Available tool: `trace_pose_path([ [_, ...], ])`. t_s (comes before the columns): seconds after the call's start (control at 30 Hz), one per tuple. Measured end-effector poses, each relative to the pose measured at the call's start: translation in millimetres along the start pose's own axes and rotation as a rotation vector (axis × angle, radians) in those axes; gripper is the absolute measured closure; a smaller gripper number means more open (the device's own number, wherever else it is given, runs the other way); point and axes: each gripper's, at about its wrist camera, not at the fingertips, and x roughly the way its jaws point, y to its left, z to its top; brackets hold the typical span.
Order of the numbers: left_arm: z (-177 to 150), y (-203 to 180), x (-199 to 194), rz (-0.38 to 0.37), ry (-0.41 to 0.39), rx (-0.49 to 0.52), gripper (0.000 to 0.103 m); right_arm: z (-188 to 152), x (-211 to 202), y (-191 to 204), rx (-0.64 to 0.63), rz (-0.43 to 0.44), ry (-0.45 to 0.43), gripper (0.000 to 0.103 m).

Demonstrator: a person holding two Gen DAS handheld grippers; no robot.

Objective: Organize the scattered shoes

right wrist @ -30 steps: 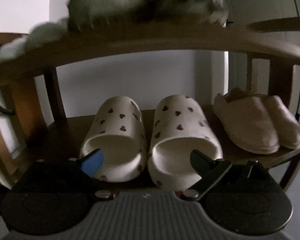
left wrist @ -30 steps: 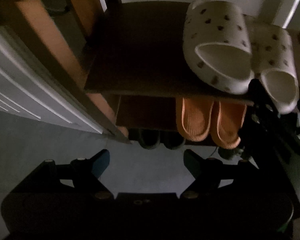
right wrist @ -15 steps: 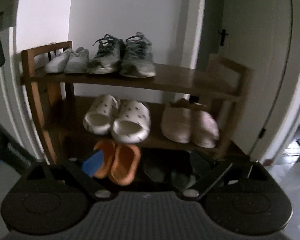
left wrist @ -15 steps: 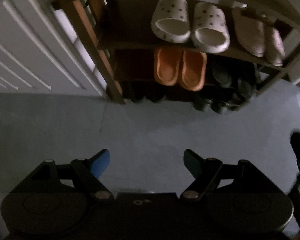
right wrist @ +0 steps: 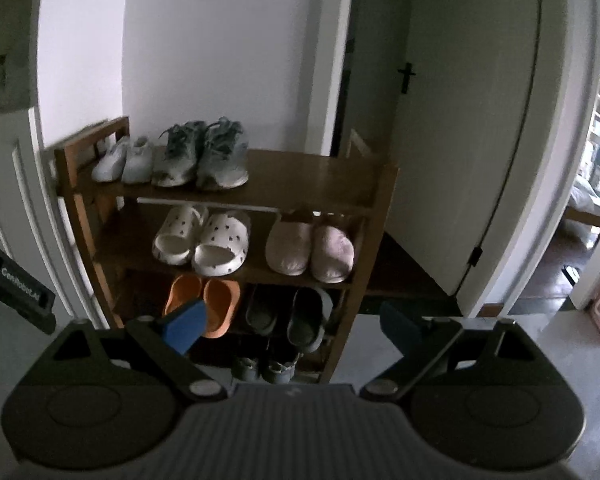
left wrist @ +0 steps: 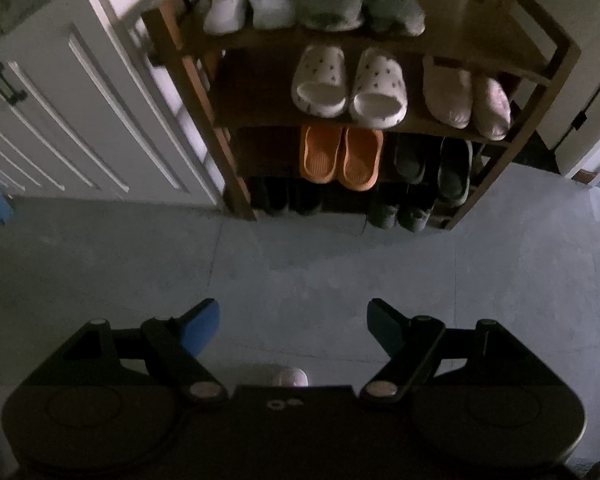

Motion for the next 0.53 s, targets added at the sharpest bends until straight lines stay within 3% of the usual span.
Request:
trace_pose_path([
  [0.23,3,3,-5,0.031,-0.022,-0.006,0.022,-7,4,10,0.017,0.038,0.030,0.008],
  [0.53,4,8,-11,0.011,-0.087,0.010,0.022,-2,10,15,0.027,0.038,0.045,0.008],
])
